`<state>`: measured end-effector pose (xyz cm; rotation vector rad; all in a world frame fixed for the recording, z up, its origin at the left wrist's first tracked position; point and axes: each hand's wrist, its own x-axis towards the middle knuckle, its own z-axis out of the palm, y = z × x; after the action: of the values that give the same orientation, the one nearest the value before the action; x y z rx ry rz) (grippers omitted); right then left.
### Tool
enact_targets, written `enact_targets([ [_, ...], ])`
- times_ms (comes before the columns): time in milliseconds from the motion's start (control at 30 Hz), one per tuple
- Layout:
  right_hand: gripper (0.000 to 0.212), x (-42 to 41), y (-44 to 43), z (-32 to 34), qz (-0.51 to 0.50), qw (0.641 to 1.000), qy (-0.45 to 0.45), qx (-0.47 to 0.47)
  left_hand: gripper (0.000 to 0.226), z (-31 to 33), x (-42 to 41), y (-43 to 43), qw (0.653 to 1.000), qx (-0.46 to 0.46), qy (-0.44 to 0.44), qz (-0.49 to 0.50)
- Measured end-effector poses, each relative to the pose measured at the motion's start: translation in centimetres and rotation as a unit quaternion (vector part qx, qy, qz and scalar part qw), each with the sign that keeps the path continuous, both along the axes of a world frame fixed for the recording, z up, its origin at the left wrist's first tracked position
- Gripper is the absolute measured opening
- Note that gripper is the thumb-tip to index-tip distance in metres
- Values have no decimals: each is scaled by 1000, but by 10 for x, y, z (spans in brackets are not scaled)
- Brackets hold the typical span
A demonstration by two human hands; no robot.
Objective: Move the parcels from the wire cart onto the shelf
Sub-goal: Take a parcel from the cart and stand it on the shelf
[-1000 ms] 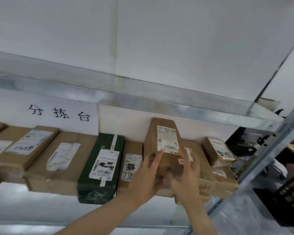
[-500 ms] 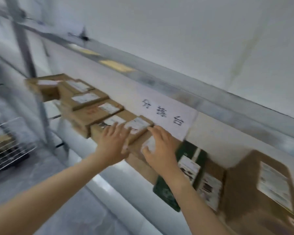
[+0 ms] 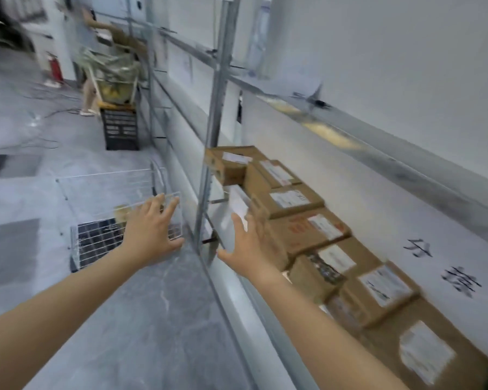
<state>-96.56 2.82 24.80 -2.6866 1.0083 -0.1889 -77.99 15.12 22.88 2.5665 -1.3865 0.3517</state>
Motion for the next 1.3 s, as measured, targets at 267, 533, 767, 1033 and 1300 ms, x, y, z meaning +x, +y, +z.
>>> enact_targets([
  [267, 79, 174, 3, -6, 65, 998, 20, -20, 98, -6, 154, 54, 994, 33, -4, 100],
  [533, 78, 287, -6, -45, 102, 992, 71, 14, 102, -43, 244, 58, 981, 62, 44, 177],
  [767, 76, 399, -56, -80, 128, 985, 101, 63, 101, -76, 322, 26, 965, 88, 98, 225],
  [1033, 75, 546, -137, -87, 181, 975, 110, 62, 100, -78, 452, -37, 959, 101, 88, 248],
  [1300, 74, 636, -196, -114, 193, 968, 132, 88, 97, -101, 527, -84, 948, 127, 114, 269],
])
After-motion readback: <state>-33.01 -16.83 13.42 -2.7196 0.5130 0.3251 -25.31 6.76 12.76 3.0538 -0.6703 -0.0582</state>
